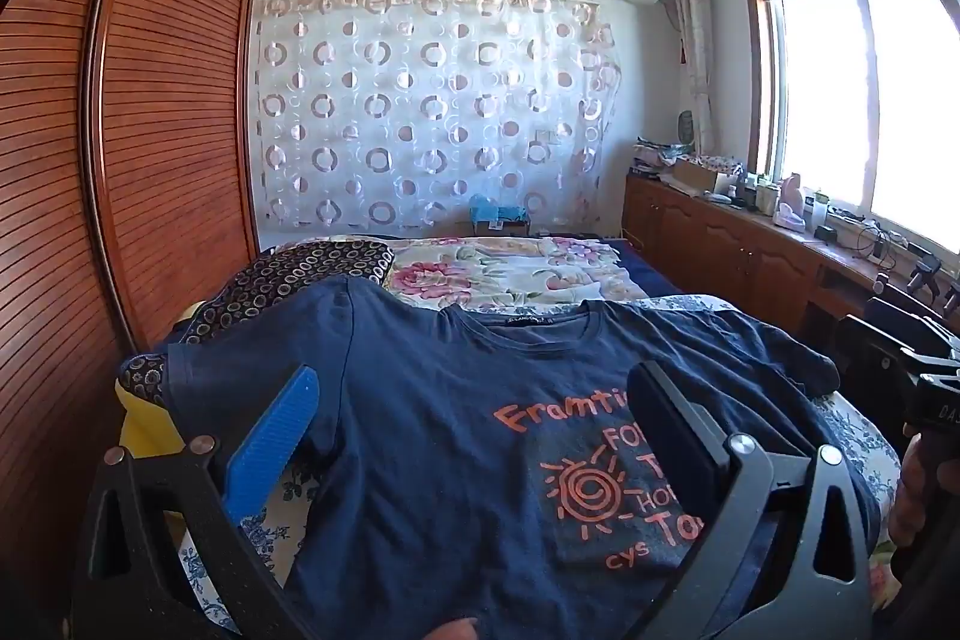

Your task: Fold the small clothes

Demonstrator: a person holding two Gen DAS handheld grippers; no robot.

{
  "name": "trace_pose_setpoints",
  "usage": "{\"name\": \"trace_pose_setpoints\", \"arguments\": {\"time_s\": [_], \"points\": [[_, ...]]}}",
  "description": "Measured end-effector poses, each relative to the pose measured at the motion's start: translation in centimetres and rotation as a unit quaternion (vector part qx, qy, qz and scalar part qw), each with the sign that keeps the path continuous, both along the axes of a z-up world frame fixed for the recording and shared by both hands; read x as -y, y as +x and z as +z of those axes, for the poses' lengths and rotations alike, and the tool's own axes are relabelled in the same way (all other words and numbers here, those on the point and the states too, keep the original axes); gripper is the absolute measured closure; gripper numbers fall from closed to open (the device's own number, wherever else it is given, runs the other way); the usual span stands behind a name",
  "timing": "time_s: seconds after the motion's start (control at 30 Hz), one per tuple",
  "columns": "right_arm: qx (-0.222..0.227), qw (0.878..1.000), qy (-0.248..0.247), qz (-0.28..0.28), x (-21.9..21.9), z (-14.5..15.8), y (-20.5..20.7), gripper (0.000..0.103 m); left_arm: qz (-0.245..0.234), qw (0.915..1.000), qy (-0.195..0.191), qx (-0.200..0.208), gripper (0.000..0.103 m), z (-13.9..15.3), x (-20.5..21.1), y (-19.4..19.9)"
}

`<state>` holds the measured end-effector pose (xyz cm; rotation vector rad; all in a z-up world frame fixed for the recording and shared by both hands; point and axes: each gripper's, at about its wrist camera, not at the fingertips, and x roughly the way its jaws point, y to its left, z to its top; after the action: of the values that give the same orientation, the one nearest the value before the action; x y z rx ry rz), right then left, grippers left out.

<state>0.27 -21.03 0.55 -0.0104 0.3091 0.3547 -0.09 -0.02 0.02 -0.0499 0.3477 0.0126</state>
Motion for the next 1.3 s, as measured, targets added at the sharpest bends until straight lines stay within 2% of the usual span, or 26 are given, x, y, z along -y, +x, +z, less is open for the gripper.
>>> {"name": "trace_pose_setpoints", "arguments": {"time_s": [0.27, 1.3], "points": [[0.0, 1.0, 0.0, 0.001, 0.0, 0.0, -0.1, 0.0, -0.002, 0.9999, 0.006, -0.009, 0.0, 0.2, 0.0, -0.2], [0.001, 1.0, 0.0, -0.002, -0.1, 0.2, -0.2, 0.0, -0.005, 0.9999, 0.015, 0.001, 0.0, 1.0, 0.4, -0.8]]}}
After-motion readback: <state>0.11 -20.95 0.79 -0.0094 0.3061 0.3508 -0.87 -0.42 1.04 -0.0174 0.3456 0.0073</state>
